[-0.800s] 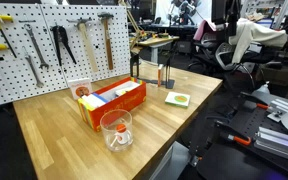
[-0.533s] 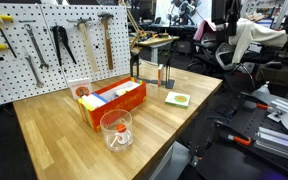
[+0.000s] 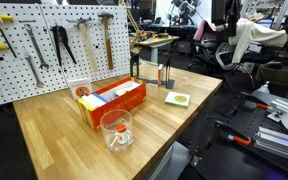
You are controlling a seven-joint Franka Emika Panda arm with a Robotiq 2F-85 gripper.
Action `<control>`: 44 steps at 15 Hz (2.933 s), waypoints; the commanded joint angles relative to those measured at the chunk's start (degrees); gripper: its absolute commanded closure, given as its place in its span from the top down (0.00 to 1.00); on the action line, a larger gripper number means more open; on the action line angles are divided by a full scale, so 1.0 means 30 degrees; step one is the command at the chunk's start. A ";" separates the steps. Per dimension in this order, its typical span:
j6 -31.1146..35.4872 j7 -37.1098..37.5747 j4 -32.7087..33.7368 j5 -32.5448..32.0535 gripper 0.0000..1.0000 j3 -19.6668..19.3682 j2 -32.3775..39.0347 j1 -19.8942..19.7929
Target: Pick up the book in the back and place it inside the box
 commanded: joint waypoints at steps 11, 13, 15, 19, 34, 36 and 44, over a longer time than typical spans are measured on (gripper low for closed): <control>0.4381 0.2910 0.6027 -0.2214 1.00 0.2972 0.7948 0.0587; 0.4340 0.2649 0.5543 -0.1708 1.00 0.2647 0.7410 0.0936; 0.4373 0.2853 0.5905 -0.1988 1.00 0.2739 0.7976 0.0949; 0.4372 0.2854 0.5936 -0.2010 1.00 0.2714 0.7996 0.0899; 0.8376 0.2352 1.1634 -0.5889 1.00 0.3164 1.3900 0.1907; 0.8220 0.1557 1.3152 -0.7075 1.00 0.2906 1.5521 0.2159; 0.8170 -0.0746 1.6485 -0.7576 1.00 0.1847 1.9200 0.2677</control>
